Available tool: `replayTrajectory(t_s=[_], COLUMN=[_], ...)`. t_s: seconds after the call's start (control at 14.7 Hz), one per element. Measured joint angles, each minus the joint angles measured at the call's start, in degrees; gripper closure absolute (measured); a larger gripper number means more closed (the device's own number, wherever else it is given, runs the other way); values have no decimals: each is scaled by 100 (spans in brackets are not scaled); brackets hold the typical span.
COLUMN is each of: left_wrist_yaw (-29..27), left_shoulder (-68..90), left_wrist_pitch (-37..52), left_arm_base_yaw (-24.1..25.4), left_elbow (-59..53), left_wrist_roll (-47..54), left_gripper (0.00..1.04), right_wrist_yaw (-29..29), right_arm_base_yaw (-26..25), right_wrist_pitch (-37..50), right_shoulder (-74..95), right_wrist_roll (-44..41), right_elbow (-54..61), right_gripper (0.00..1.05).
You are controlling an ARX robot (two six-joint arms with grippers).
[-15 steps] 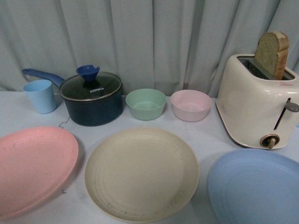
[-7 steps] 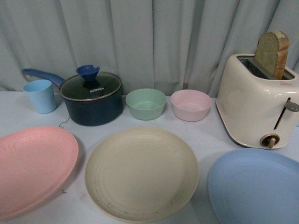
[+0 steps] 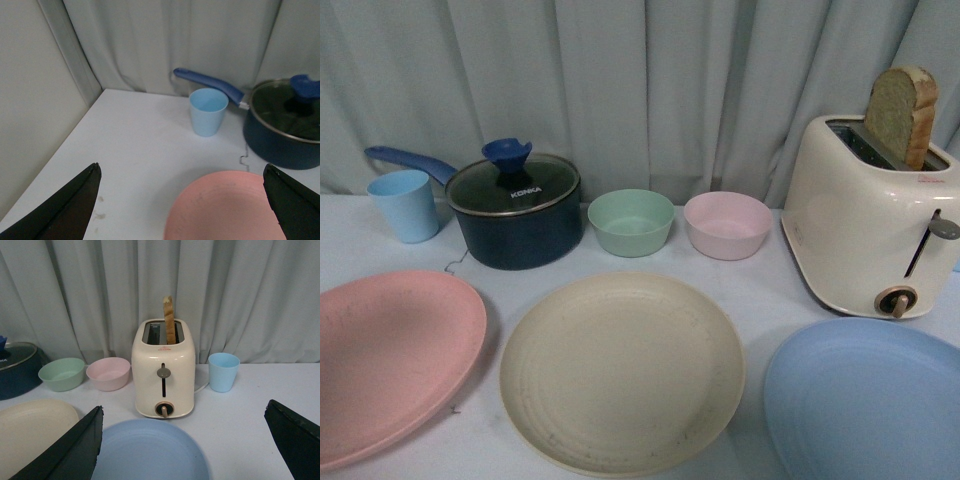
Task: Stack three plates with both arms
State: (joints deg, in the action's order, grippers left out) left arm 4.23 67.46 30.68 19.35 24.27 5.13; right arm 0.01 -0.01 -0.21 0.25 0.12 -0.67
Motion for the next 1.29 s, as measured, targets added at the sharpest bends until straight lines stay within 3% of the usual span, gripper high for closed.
replayTrajectory(t_s=[0.27,0.54,0.88,1.29], left_wrist_yaw=[669,1102,1556,1263], left_shoulder=[3034,3884,4321,5023], left_wrist_pitch=[-155,-162,417,892], left_arm_base_yaw=[855,1252,1145,855], left_elbow=[1478,1565,1582,1858], left_wrist_roll=[922,1600,1368,1113], left_gripper=[7,7,7,7], right_wrist_yaw=[0,0,0,0], right_arm_base_yaw=[0,0,0,0], right_wrist_pitch=[0,0,0,0], right_shoulder=[0,0,0,0], right_wrist_roll=[0,0,0,0], right_elbow=[0,0,0,0], right_gripper=[6,6,6,6])
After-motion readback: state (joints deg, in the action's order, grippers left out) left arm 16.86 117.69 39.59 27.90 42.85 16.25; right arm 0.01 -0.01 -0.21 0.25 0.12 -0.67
